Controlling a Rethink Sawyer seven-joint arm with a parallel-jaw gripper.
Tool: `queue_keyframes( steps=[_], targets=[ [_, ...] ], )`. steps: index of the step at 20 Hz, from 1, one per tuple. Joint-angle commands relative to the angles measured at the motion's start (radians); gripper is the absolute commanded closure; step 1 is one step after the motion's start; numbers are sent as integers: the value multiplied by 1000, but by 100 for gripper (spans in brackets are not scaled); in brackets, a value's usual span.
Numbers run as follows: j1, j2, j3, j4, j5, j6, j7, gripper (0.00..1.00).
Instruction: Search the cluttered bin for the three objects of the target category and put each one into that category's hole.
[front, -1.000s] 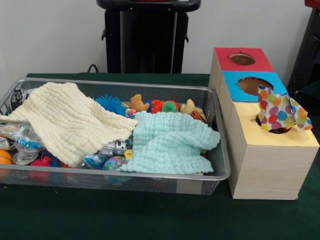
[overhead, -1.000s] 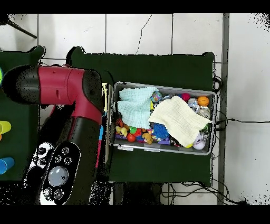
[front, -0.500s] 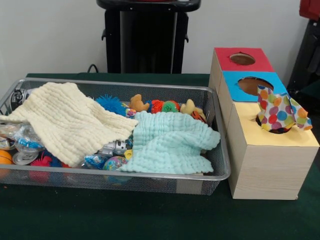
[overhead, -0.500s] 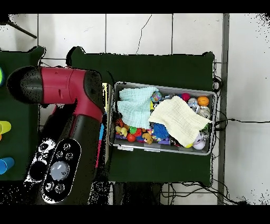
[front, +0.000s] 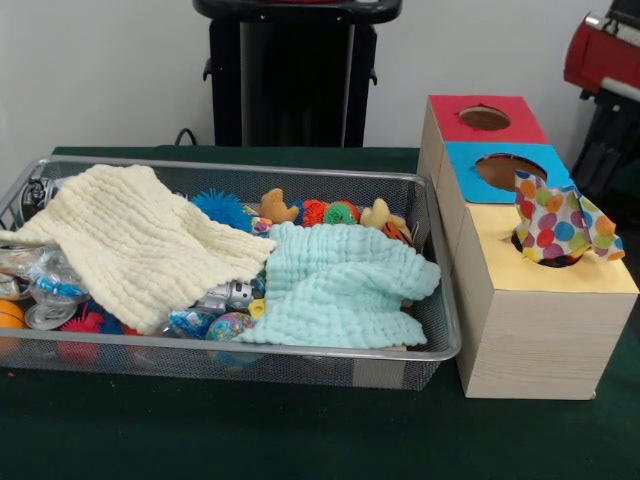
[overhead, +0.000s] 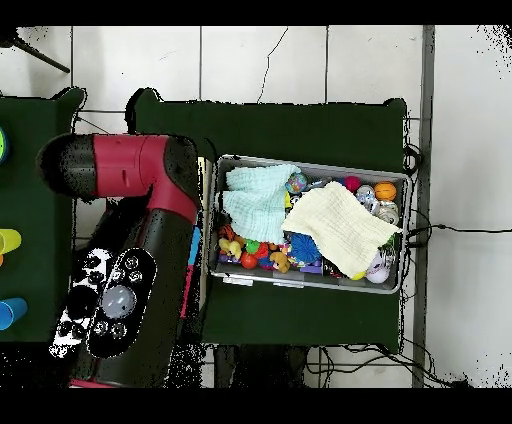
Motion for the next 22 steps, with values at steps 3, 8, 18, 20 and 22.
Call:
queue_keyframes(
  steps=[3, 8, 18, 20, 22],
  targets=[
    [-14, 48, 34, 160, -62, -90, 163, 100],
    [-26, 58, 49, 185, -64, -116, 162, 100],
    [-52, 36, 94, 221, -31, -33, 126, 100],
    [-46, 30, 79, 205, -40, -23, 125, 100],
    [-43, 18, 61, 170, -53, -8, 112, 100]
  ],
)
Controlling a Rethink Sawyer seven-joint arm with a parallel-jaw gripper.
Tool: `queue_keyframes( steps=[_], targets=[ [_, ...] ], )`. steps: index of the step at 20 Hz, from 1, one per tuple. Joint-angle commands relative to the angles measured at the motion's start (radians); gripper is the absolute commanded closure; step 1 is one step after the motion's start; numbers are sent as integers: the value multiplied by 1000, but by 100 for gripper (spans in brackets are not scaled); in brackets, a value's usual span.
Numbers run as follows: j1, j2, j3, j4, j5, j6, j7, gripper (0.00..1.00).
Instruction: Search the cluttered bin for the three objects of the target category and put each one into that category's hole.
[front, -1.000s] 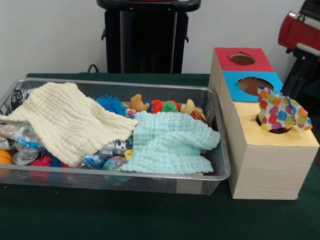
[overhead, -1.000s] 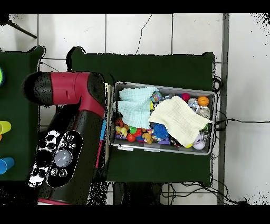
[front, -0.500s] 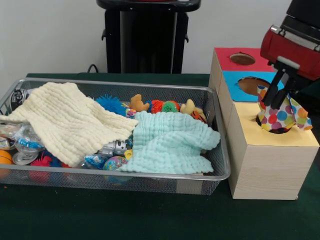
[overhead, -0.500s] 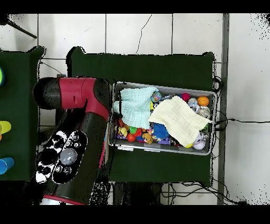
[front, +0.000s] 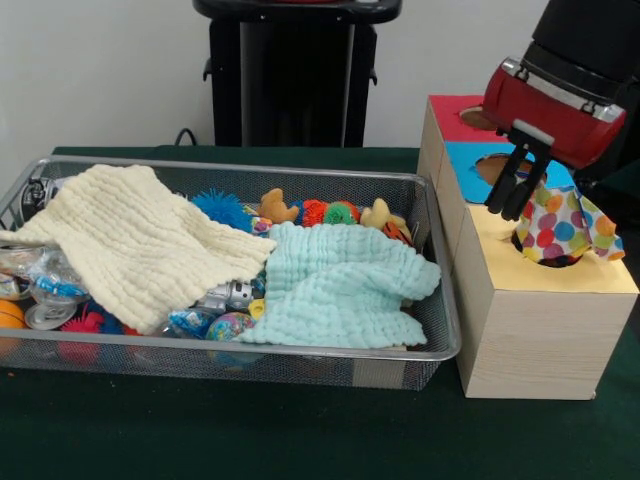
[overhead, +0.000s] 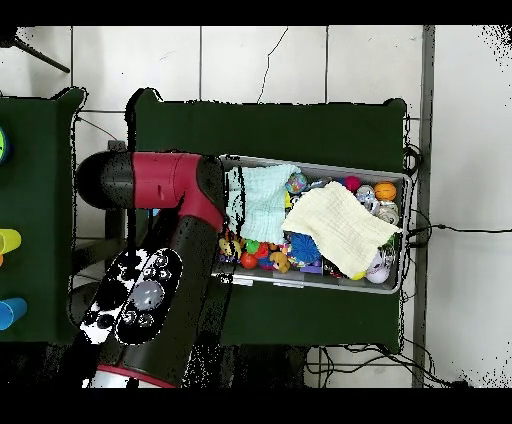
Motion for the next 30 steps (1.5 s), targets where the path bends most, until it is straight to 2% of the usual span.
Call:
queue_keyframes(
  steps=[1, 4, 9, 15, 18, 23, 30],
  targets=[
    [-22, -12, 55, 47, -21, 90, 104, 100],
    [-19, -51, 42, 7, -22, 158, 85, 100],
    [26, -105, 28, 42, -19, 193, 119, 100],
    [81, -125, 0, 49, -13, 243, 188, 100],
    [89, -120, 18, 97, 10, 218, 213, 100],
    [88, -103, 66, 200, 49, 96, 233, 100],
    [110, -57, 62, 228, 70, 20, 271, 100]
  ],
)
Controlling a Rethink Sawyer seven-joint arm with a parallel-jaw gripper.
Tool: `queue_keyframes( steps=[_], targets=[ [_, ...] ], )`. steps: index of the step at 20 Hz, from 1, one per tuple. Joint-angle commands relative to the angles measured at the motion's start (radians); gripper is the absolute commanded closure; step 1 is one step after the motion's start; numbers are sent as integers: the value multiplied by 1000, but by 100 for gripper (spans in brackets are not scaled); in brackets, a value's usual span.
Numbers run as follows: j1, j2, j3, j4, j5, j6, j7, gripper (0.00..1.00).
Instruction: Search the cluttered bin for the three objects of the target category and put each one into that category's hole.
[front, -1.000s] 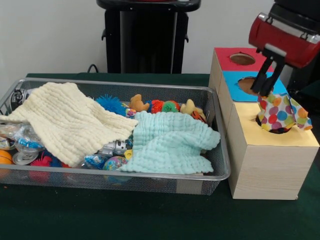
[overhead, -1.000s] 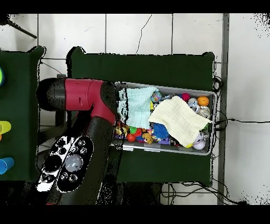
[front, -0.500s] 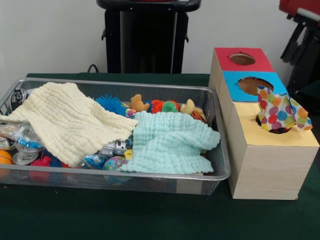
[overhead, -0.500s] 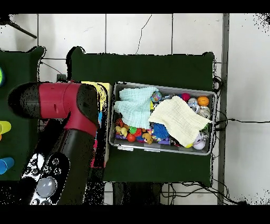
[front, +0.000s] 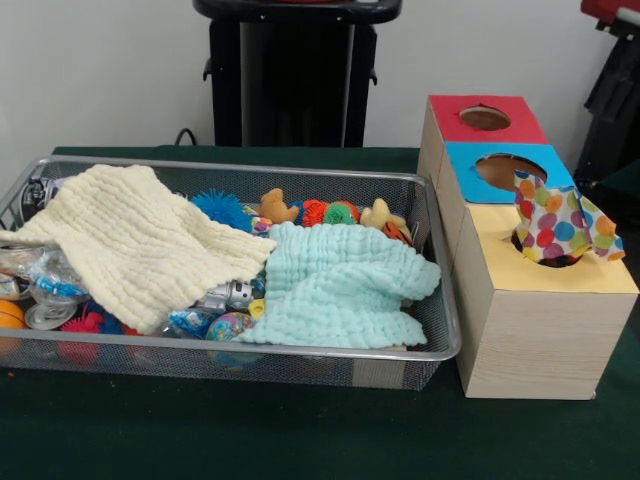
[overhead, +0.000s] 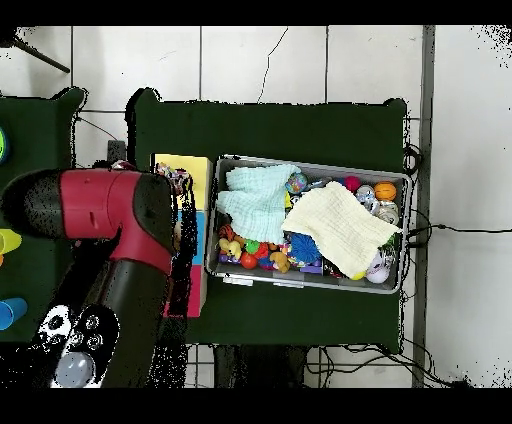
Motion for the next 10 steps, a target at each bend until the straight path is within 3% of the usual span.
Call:
queue_keyframes(
  steps=[1, 10],
  targets=[
    [0, 86, 80, 168, 30, -71, 277, 100],
    [25, 122, 82, 195, 71, -129, 308, 100]
  ],
)
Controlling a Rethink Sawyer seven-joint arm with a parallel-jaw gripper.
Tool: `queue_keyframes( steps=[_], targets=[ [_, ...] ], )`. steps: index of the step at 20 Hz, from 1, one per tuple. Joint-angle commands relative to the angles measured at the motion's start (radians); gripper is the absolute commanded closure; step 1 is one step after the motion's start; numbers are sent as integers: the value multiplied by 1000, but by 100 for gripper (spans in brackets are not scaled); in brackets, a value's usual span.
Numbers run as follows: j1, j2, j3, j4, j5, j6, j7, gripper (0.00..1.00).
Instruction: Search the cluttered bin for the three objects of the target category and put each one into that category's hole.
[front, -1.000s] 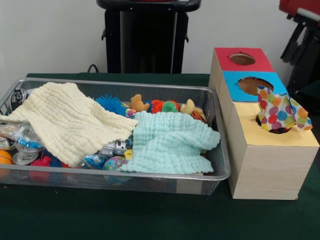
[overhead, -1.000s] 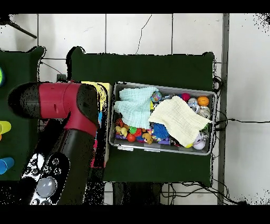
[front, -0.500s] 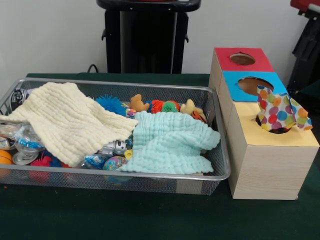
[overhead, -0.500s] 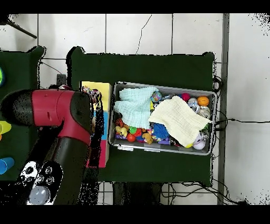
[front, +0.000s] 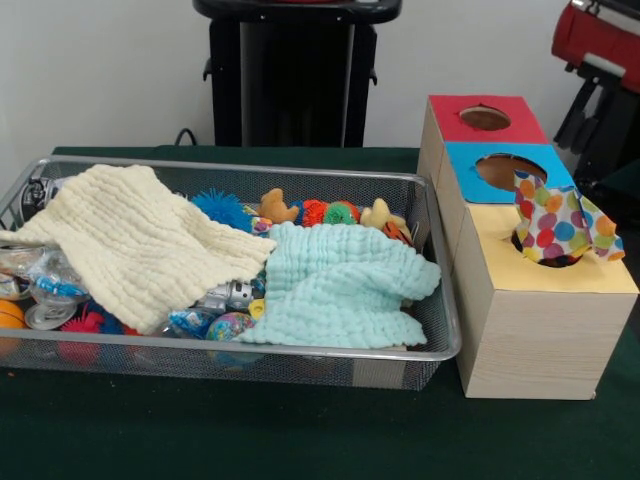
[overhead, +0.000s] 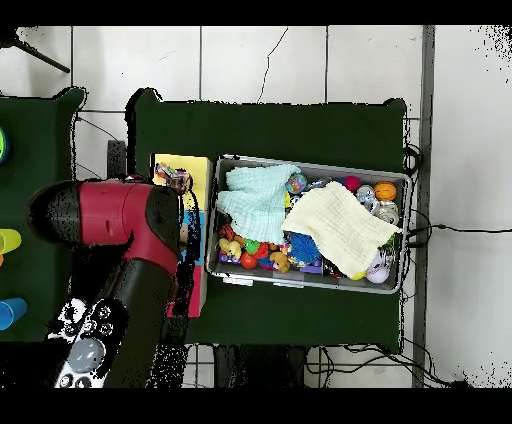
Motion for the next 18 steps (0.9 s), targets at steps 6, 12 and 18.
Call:
queue_keyframes(
  steps=[6, 12, 18],
  targets=[
    [33, 112, 77, 139, 84, -90, 336, 100],
    [37, 137, 79, 148, 119, -123, 325, 100],
    [44, 152, 74, 157, 141, -143, 315, 100]
  ],
)
